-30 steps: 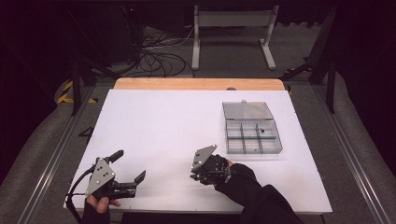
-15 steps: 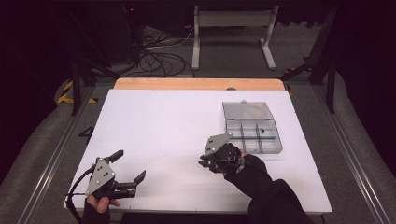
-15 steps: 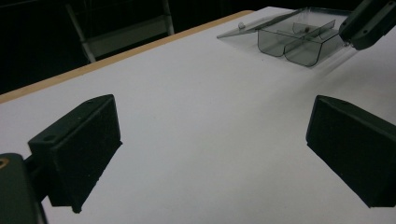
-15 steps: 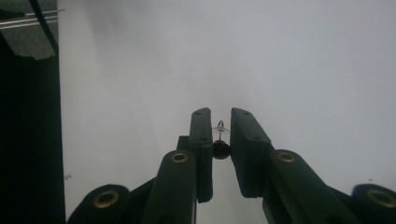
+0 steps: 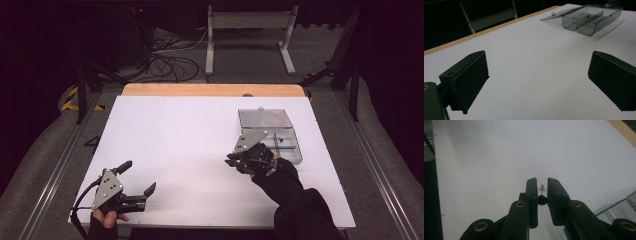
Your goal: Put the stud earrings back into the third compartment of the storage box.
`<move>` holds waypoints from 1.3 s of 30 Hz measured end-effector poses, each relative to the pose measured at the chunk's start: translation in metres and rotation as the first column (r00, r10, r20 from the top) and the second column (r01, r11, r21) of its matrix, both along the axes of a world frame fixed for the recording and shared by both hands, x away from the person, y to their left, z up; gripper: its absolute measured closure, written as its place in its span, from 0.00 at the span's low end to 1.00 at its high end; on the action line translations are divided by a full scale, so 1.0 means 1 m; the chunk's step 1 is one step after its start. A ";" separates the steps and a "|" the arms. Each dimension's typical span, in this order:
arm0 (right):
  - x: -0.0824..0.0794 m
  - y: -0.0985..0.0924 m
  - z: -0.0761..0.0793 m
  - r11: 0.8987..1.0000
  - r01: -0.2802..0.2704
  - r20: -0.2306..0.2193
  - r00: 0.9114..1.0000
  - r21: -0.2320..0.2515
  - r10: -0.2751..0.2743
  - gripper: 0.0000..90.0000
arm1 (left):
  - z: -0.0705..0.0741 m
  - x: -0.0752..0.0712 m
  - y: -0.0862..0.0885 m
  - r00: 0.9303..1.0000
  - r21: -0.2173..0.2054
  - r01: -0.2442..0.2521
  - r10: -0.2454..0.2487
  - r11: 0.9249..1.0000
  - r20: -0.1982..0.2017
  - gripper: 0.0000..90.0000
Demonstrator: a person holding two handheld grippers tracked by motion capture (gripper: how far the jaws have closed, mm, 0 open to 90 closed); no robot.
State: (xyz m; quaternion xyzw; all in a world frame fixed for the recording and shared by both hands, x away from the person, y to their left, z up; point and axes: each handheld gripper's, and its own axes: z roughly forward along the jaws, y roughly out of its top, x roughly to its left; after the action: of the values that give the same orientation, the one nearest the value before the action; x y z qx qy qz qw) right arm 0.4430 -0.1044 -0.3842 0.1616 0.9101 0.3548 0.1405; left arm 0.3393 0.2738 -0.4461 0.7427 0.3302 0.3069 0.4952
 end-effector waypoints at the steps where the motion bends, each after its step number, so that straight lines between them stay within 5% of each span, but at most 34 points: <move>1: 0.001 -0.002 0.001 1.000 0.008 0.000 1.000 0.005 -0.008 0.89 | 0.000 0.000 0.000 1.000 0.000 0.000 0.000 1.000 0.000 0.04; 17: 0.020 -0.042 0.010 0.983 0.180 0.011 0.984 0.026 -0.180 0.89 | 0.000 0.000 0.000 1.000 0.000 0.000 0.000 1.000 -0.002 0.04; 39: 0.058 -0.096 -0.007 0.917 0.399 -0.029 0.917 0.014 -0.399 0.89 | -0.001 0.001 -0.001 1.000 0.003 0.000 0.000 1.000 -0.005 0.04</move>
State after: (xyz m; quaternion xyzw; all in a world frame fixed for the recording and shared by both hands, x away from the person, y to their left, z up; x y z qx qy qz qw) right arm 0.5013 -0.2000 -0.3912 0.3496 0.8563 0.3253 0.1968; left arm 0.3400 0.2732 -0.4467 0.7441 0.3309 0.3055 0.4934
